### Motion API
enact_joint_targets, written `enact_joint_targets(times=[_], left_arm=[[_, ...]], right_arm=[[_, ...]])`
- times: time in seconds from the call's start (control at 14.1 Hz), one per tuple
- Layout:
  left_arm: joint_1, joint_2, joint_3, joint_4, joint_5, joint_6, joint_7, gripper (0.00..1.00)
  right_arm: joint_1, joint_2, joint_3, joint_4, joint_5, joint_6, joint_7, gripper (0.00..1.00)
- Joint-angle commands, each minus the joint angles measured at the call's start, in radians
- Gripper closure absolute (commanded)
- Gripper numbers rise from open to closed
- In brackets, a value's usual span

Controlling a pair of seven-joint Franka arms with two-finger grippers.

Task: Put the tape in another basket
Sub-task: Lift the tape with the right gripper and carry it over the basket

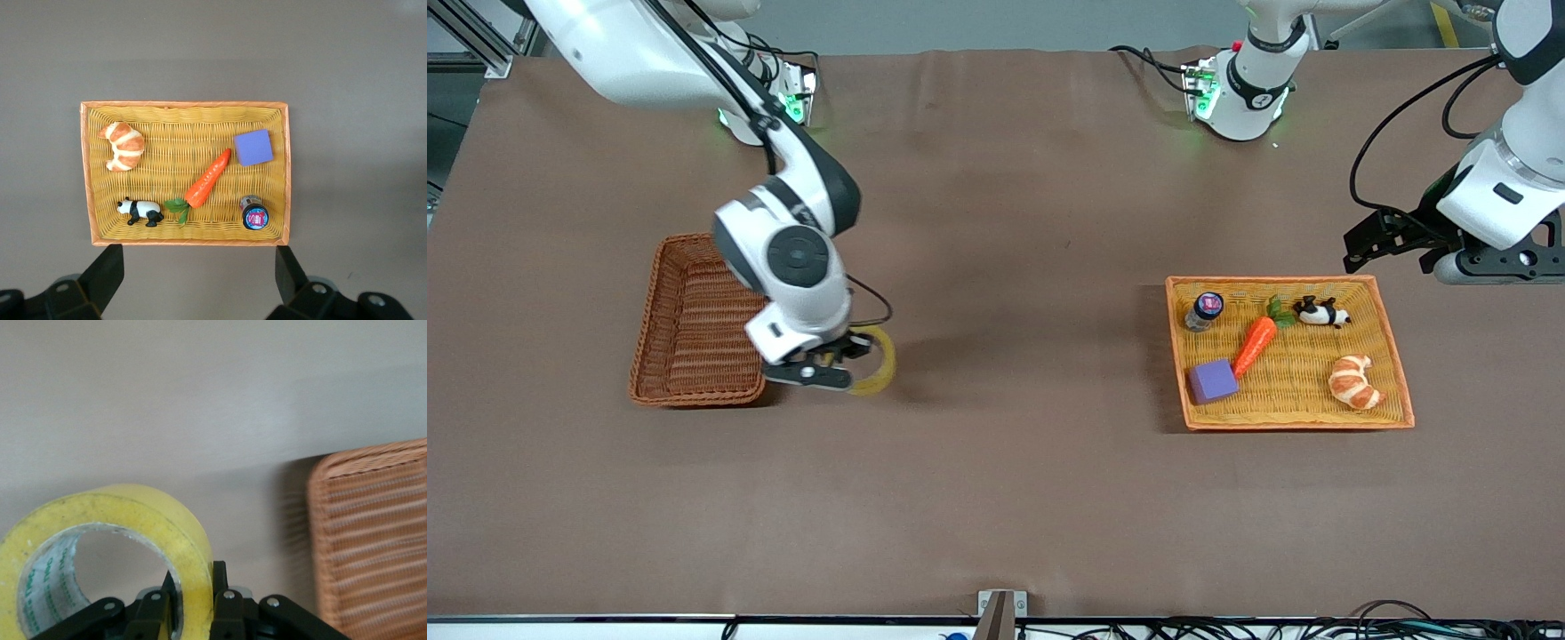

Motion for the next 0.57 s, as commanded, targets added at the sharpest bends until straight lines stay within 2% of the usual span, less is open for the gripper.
enact_joint_targets(times=[0.0, 0.07, 0.21, 0.35, 0.49], left_arm=[[0.008, -0.003, -0.01, 0.012, 0.018, -0.009, -0.014, 0.0], [0.008, -0.003, -0.01, 0.012, 0.018, -0.009, -0.014, 0.0], [0.008, -0.006, -0.014, 0.012, 0.018, -0.011, -0.014, 0.0], [0.008, -0.005, -0.014, 0.012, 0.018, -0.011, -0.014, 0.0], [0.006, -0.003, -0.014, 0.012, 0.018, -0.009, -0.014, 0.0]], right_arm=[[-0.011, -0.168, -0.159, -0.095, 0.173, -0.008, -0.302, 1.0], [-0.008, -0.21, -0.207, -0.133, 0.208, -0.002, -0.367, 1.0], [-0.011, -0.277, -0.258, -0.217, 0.216, 0.021, -0.448, 1.0], [-0.013, -0.354, -0.337, -0.353, 0.237, 0.094, -0.548, 1.0], [-0.011, -0.426, -0.417, -0.511, 0.297, 0.215, -0.676, 0.99]])
